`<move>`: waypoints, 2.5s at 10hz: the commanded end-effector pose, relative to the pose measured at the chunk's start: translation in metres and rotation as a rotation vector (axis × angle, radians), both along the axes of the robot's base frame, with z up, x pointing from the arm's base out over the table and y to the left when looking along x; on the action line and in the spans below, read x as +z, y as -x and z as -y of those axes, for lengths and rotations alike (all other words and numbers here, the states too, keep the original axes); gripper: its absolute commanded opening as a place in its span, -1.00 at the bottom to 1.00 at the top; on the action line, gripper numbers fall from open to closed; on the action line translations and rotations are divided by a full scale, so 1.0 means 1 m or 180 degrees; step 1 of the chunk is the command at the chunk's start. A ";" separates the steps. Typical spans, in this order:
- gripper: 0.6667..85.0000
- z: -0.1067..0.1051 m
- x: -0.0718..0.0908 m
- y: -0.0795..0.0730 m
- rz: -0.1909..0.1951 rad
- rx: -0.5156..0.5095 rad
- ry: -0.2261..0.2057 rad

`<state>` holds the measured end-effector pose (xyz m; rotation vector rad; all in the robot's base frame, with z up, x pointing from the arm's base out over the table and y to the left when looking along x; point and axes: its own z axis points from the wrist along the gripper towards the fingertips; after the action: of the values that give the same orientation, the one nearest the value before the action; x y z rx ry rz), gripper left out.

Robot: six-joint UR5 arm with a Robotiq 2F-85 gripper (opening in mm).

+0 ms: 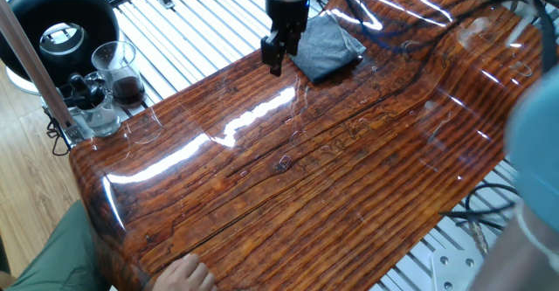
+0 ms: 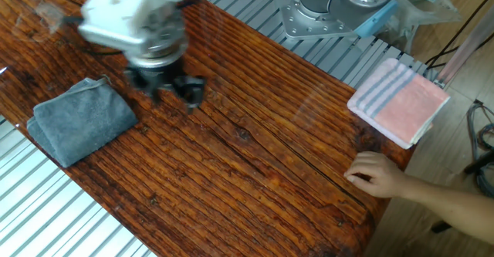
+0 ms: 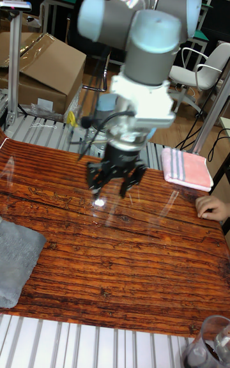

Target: Clean the table with a cloth

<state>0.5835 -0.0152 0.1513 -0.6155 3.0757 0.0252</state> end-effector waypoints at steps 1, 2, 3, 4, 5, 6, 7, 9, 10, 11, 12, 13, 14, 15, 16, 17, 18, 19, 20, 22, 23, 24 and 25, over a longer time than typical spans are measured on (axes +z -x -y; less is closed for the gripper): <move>0.46 0.056 -0.017 -0.044 0.0027 0.0332 -0.0027; 0.47 0.069 -0.024 -0.053 0.0050 0.0443 -0.0054; 0.46 0.075 -0.031 -0.056 0.0088 0.0516 -0.0021; 0.46 0.067 -0.038 -0.054 0.0100 0.0534 -0.0162; 0.65 0.056 -0.039 -0.052 0.0093 0.0538 -0.0305; 0.75 0.056 -0.039 -0.054 0.0127 0.0536 -0.0302; 0.79 0.058 -0.039 -0.062 0.0211 0.0414 -0.0274; 0.76 0.068 -0.039 -0.069 0.0288 0.0346 -0.0149; 0.78 0.067 -0.039 -0.069 0.0289 0.0346 -0.0164; 0.64 0.078 -0.039 -0.072 0.0317 0.0458 -0.0020; 0.69 0.071 -0.039 -0.070 0.0309 0.0630 -0.0100; 0.78 0.078 -0.040 -0.079 0.0308 0.0808 -0.0160; 0.83 0.098 -0.041 -0.092 0.0304 0.0920 -0.0170; 0.89 0.107 -0.044 -0.095 0.0303 0.1006 -0.0201; 0.91 0.116 -0.051 -0.102 0.0372 0.1091 -0.0170; 0.92 0.121 -0.058 -0.106 0.0378 0.1171 -0.0230; 1.00 0.126 -0.063 -0.107 0.0391 0.1233 -0.0229; 1.00 0.132 -0.065 -0.107 0.0397 0.1283 -0.0195; 1.00 0.135 -0.069 -0.108 0.0412 0.1330 -0.0224; 1.00 0.141 -0.076 -0.113 0.0426 0.1381 -0.0253; 1.00 0.142 -0.077 -0.112 0.0426 0.1386 -0.0248; 1.00 0.142 -0.078 -0.111 0.0427 0.1380 -0.0258; 1.00 0.142 -0.078 -0.112 0.0431 0.1361 -0.0258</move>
<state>0.6924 -0.1537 0.0763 -1.2009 2.7548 0.0890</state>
